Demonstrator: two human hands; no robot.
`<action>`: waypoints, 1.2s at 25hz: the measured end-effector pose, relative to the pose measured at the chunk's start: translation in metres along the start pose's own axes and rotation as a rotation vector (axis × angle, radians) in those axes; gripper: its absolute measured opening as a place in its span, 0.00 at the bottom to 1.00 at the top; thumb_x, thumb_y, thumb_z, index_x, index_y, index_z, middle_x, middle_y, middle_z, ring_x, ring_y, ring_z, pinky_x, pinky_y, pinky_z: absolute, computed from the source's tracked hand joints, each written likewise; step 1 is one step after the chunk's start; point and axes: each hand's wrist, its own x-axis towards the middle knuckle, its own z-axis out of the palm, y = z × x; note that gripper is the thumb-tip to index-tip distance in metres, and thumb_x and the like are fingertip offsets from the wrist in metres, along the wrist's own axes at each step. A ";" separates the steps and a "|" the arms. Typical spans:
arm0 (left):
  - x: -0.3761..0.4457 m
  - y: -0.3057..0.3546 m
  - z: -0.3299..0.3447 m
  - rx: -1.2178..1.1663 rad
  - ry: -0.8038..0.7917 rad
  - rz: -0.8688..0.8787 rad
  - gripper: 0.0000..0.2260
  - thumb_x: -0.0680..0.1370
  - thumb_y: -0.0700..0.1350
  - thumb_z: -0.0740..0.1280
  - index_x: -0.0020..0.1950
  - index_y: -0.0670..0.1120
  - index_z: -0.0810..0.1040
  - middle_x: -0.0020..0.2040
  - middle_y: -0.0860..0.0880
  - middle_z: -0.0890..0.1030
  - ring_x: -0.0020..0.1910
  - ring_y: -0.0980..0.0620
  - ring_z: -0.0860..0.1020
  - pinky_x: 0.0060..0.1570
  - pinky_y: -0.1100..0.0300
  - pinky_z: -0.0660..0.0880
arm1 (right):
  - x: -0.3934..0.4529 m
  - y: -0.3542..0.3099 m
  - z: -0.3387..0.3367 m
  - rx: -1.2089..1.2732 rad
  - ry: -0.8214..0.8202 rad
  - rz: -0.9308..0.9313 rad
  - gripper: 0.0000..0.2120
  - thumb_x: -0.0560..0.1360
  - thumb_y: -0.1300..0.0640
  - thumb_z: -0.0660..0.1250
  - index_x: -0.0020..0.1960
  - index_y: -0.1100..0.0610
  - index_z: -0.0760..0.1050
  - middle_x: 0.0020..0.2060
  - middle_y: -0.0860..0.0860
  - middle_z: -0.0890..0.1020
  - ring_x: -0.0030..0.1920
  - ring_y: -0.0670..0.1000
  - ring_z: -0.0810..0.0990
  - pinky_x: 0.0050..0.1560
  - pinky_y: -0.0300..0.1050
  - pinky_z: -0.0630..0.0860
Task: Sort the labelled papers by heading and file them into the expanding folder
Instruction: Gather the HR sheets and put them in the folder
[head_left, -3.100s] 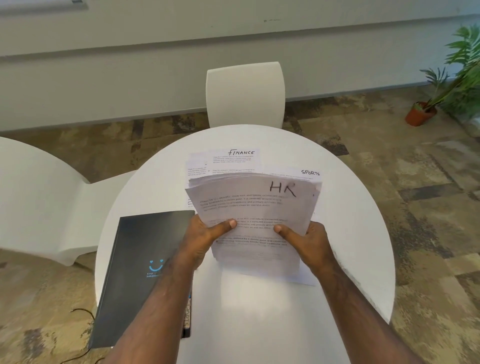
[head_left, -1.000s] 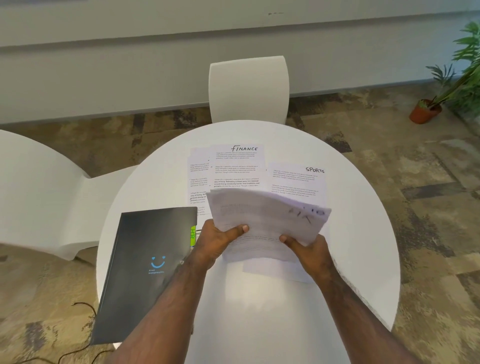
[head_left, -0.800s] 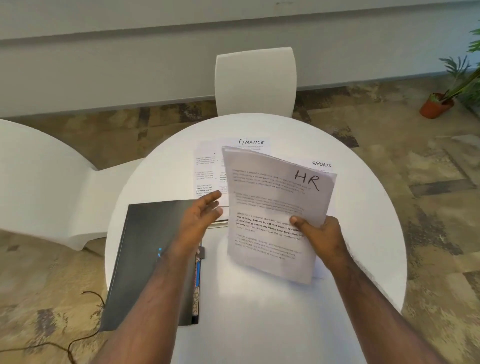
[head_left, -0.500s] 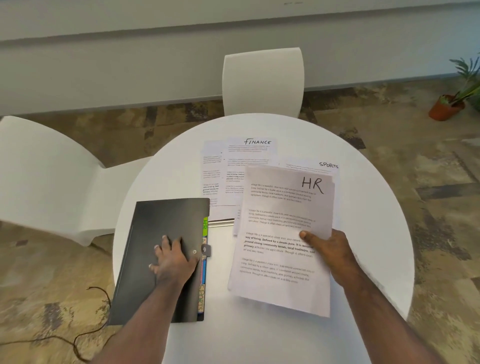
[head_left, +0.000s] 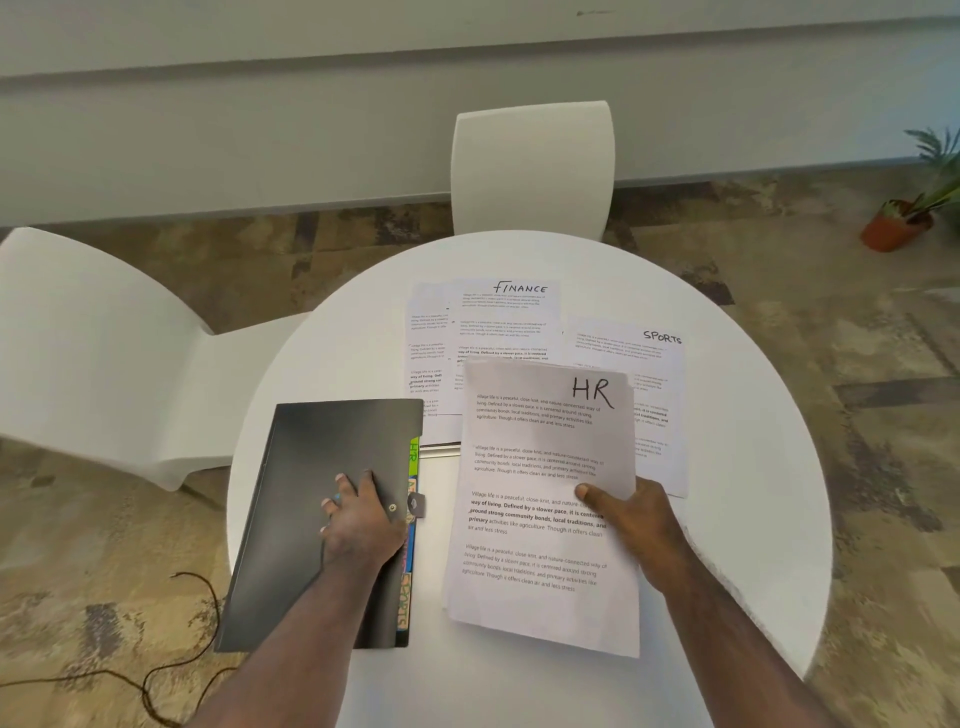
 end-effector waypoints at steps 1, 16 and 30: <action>0.001 -0.001 0.000 0.006 0.001 0.010 0.36 0.77 0.56 0.64 0.80 0.47 0.51 0.81 0.41 0.50 0.77 0.34 0.55 0.68 0.40 0.68 | 0.000 0.000 0.002 -0.002 -0.004 0.002 0.10 0.69 0.56 0.78 0.50 0.53 0.83 0.41 0.48 0.88 0.42 0.50 0.87 0.46 0.47 0.82; 0.015 -0.004 0.006 0.073 0.108 0.017 0.48 0.70 0.73 0.62 0.79 0.46 0.52 0.81 0.43 0.51 0.77 0.35 0.56 0.66 0.39 0.69 | -0.002 0.000 0.012 -0.074 0.007 0.031 0.13 0.69 0.55 0.78 0.53 0.54 0.83 0.41 0.48 0.88 0.42 0.49 0.87 0.48 0.50 0.83; 0.009 0.007 -0.043 -0.072 0.138 0.242 0.27 0.79 0.42 0.57 0.77 0.50 0.57 0.47 0.45 0.81 0.41 0.44 0.78 0.41 0.54 0.71 | -0.004 -0.024 0.044 -0.002 -0.051 0.005 0.09 0.70 0.58 0.77 0.50 0.51 0.83 0.42 0.44 0.88 0.43 0.44 0.87 0.41 0.37 0.79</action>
